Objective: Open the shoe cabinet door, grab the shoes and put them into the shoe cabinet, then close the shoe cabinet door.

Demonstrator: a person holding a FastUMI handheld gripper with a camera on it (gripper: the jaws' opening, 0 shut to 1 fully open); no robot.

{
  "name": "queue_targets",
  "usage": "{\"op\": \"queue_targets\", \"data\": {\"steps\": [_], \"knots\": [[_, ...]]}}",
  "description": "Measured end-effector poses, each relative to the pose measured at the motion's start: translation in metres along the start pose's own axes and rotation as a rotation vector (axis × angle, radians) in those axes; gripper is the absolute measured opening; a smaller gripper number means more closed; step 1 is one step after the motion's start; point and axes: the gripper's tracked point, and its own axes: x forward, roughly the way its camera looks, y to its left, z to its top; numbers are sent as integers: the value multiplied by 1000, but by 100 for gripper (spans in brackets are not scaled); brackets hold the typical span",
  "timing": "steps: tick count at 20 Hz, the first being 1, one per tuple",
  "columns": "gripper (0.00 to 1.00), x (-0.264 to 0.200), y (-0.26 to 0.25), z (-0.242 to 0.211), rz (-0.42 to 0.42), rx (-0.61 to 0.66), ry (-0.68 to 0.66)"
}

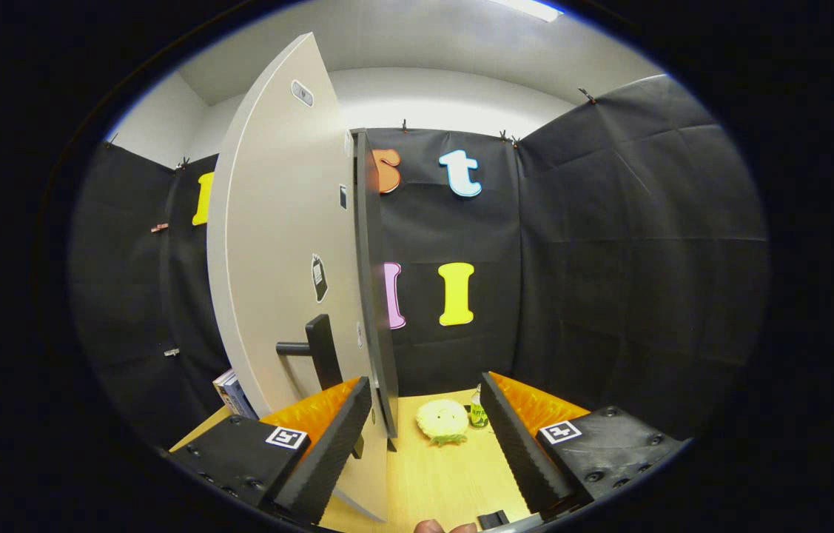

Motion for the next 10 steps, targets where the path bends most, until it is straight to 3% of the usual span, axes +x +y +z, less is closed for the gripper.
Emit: {"op": "queue_targets", "data": {"steps": [10], "knots": [[98,-10,106,-11,-98,-10,-24]]}}
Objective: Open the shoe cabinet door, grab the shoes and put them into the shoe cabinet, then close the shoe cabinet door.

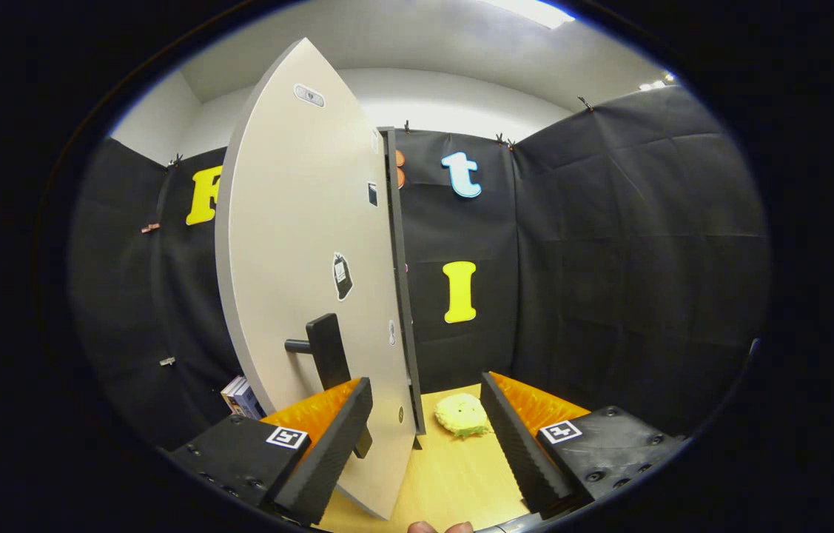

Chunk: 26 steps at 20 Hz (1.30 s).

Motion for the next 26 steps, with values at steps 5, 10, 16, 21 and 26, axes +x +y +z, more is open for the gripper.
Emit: {"op": "queue_targets", "data": {"steps": [5,10,16,21,26], "knots": [[98,12,75,-9,67,10,8],[98,51,134,-18,114,-12,10],[98,97,178,-22,136,-25,10],[98,127,189,-32,146,-6,48],[98,134,181,-36,154,-18,59]]}}
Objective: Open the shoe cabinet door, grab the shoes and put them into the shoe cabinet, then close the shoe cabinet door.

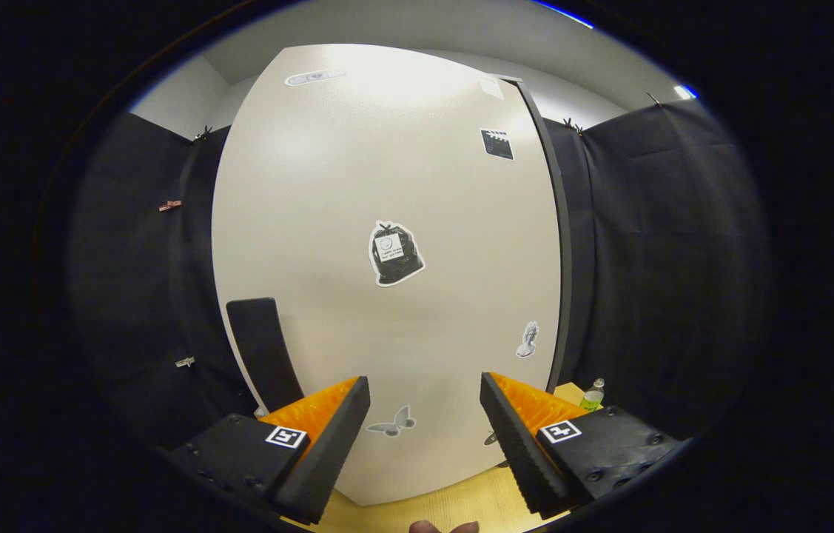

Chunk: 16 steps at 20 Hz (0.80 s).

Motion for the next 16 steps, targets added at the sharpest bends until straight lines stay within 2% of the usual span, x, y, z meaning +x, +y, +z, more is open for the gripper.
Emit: {"op": "queue_targets", "data": {"steps": [5,16], "knots": [[98,-9,3,-3,26,-39,3],[98,-95,4,7,72,-34,0]]}}
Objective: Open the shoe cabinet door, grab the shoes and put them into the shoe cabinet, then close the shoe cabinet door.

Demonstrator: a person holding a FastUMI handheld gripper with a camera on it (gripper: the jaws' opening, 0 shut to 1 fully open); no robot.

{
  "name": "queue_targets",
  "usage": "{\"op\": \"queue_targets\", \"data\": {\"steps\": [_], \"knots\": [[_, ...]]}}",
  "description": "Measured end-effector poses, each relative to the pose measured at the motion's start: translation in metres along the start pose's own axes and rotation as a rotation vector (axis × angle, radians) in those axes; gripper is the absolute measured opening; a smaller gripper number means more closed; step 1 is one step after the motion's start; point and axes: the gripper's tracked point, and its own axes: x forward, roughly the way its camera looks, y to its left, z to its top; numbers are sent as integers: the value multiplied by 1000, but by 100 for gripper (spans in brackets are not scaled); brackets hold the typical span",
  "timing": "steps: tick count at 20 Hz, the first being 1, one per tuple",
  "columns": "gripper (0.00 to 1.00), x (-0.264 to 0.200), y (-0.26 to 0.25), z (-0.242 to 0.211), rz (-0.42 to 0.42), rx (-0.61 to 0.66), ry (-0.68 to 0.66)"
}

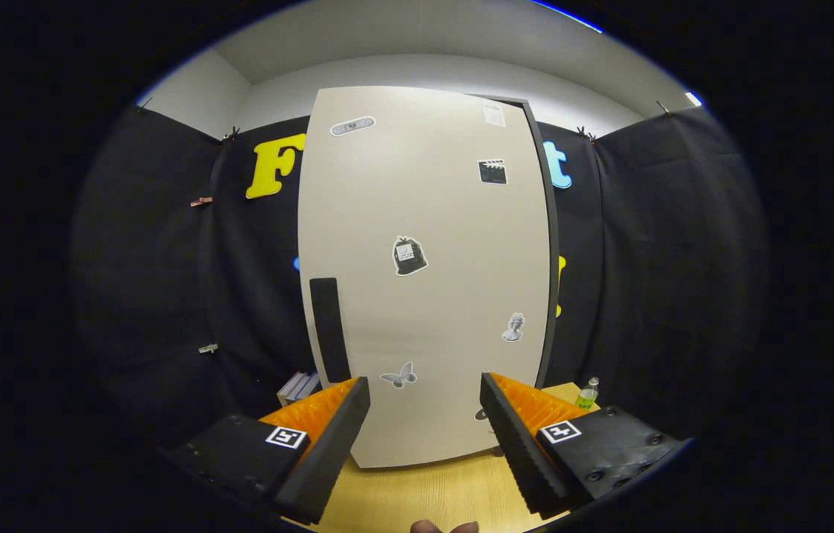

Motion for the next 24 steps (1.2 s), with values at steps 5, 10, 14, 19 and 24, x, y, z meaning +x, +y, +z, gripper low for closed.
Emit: {"op": "queue_targets", "data": {"steps": [5,10,14,19,24], "knots": [[98,-27,-9,2,-30,-21,-23],[98,-40,-14,0,-47,-17,-31],[98,-43,-16,-2,-54,-24,-29],[98,-47,-14,-1,-48,-31,-37],[97,-47,-17,-2,-52,-28,-38]]}}
